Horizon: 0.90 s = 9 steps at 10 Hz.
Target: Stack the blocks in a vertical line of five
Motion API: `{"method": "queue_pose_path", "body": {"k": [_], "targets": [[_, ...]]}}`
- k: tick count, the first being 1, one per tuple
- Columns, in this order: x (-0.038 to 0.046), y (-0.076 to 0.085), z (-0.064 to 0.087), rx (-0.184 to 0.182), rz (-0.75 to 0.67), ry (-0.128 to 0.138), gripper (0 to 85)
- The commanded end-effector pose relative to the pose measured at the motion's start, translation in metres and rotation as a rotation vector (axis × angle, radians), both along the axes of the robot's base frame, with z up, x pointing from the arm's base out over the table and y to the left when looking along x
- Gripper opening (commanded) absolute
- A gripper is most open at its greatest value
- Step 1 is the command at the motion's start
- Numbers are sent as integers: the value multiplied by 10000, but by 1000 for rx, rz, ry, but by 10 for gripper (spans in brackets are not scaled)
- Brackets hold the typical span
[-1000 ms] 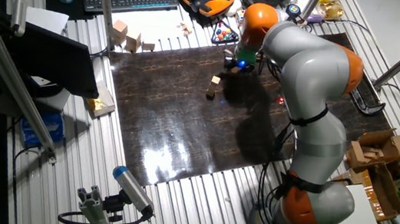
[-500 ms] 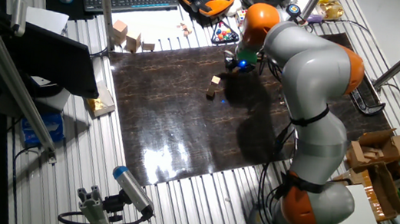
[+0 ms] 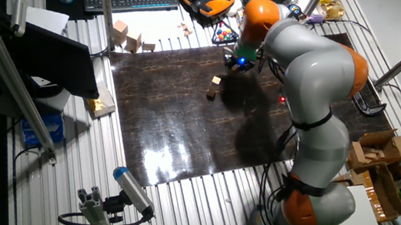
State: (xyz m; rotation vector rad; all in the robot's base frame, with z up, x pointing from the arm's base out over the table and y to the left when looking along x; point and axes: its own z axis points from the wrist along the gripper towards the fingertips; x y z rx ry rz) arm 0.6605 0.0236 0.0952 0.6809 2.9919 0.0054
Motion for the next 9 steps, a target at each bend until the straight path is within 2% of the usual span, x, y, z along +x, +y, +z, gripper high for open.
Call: {"method": "queue_pose_path", "body": {"k": [1, 4, 7, 9], "targets": [[0, 21, 163, 6, -13, 6, 10], [-40, 261, 538, -6, -43, 39, 10], [-150, 488, 761, -7, -43, 59, 10], [-213, 593, 828, -14, -51, 60, 10]]}}
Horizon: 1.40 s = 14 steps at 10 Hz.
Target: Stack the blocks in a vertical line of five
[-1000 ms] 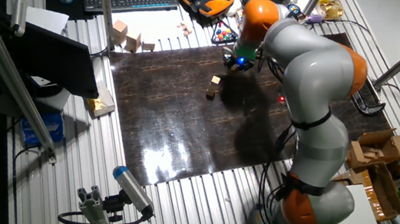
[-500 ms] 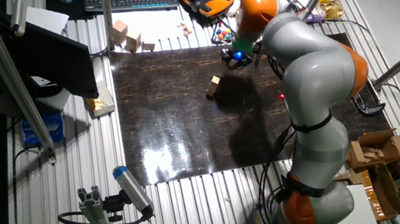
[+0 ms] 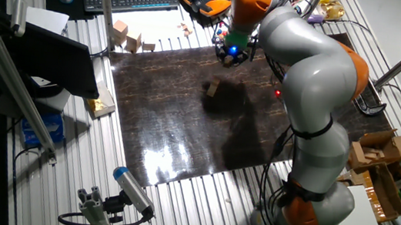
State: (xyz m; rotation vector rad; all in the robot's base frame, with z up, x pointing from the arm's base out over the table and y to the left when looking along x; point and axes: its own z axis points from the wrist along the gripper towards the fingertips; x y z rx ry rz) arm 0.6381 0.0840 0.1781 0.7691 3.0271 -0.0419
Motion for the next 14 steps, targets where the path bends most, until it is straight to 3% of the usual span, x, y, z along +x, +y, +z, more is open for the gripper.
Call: {"method": "queue_pose_path", "body": {"k": [1, 6, 9, 11, 13, 14], "targets": [[-22, 27, 1, 0, 0, 1, 10], [-118, 108, -11, 15, 4, 7, 10], [-116, 105, -13, -27, 30, -25, 10], [-116, 105, -13, -35, 38, -54, 10], [-116, 105, -13, -13, 19, -58, 10], [-116, 105, -13, 4, 9, -46, 10]]}}
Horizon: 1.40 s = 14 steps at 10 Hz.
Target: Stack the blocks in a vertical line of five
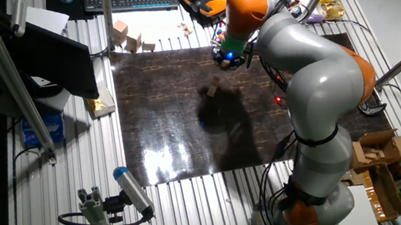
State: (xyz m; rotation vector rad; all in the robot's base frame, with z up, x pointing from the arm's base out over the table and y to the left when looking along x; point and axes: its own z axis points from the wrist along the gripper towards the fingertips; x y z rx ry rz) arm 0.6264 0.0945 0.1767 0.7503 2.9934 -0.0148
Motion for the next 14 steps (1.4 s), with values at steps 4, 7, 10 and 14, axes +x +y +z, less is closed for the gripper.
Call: {"method": "queue_pose_path", "body": {"k": [4, 7, 10, 14], "targets": [[-125, 111, -20, 8, -4, 19, 10], [-229, 152, -10, 22, -8, 17, 10], [-292, 184, -65, 30, -14, 11, 10], [-334, 261, -102, 24, -18, 0, 10]]}}
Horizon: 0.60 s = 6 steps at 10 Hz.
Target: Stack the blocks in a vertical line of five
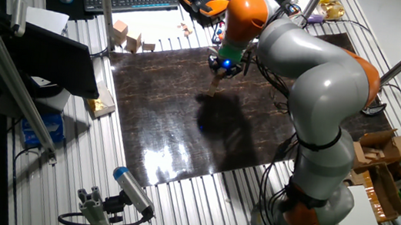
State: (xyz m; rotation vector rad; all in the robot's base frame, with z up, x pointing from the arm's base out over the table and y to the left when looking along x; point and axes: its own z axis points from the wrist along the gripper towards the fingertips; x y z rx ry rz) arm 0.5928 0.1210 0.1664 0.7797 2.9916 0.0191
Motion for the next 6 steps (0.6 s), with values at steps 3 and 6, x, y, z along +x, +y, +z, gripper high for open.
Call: {"method": "queue_pose_path", "body": {"k": [3, 6], "targets": [[-35, 44, -26, -7, -2, -9, 10], [-73, 75, -33, -17, -40, -15, 10]]}}
